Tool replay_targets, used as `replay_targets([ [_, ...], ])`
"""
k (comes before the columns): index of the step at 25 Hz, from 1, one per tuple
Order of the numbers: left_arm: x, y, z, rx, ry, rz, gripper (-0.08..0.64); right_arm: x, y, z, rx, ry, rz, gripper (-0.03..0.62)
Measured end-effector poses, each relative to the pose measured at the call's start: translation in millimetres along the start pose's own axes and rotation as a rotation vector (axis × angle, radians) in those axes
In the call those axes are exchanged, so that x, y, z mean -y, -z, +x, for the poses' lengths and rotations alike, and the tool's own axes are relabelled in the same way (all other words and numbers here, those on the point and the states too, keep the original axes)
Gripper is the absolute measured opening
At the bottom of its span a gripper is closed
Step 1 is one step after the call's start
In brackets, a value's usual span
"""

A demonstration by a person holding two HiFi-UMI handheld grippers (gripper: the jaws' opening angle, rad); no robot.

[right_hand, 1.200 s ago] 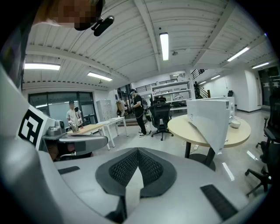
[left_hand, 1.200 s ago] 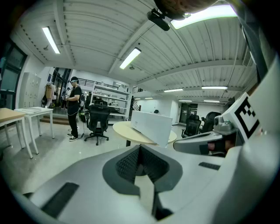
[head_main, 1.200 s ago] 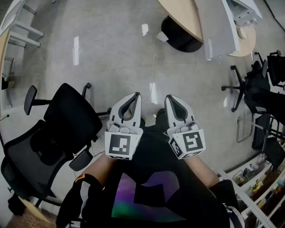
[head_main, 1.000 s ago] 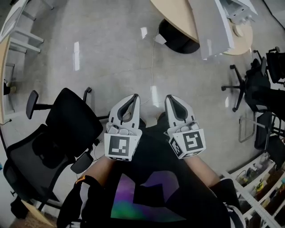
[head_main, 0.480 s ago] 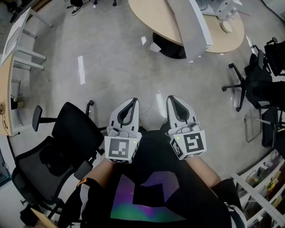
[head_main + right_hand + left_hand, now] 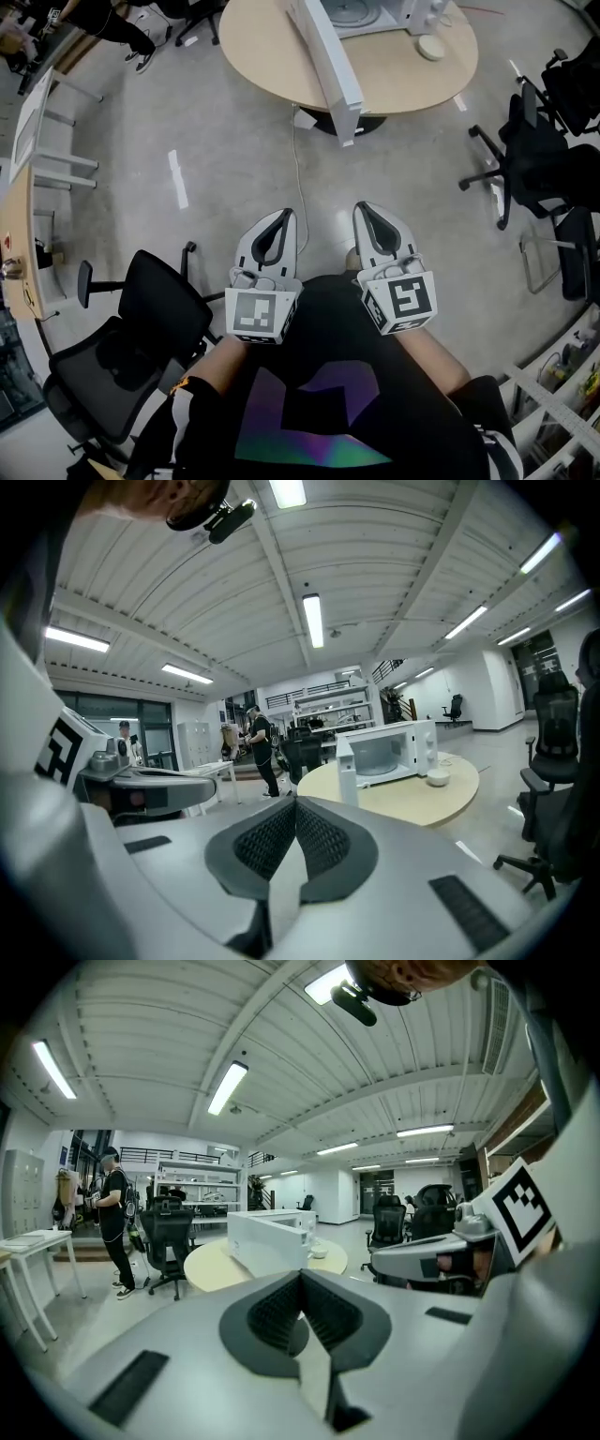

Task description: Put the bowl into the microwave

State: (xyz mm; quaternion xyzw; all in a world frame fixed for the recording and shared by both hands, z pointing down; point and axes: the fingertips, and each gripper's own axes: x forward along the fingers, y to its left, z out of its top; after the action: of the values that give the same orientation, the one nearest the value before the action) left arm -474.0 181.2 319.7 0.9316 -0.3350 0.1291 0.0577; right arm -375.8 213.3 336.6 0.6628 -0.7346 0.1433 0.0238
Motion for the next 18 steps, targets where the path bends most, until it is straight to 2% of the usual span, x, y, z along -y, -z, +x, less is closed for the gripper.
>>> replay_targets([
  [8,53.9,-10.2,47.9,0.011,0.012,-0.004,0.046,73.9,-8.1,-26.2,0.02,0.034,-0.006,0.017],
  [18,120.8,-12.4,89.7,0.009,0.106,-0.001,0.046,138.9,-3.2,-68.6,0.013,0.12,0.003,0.017],
])
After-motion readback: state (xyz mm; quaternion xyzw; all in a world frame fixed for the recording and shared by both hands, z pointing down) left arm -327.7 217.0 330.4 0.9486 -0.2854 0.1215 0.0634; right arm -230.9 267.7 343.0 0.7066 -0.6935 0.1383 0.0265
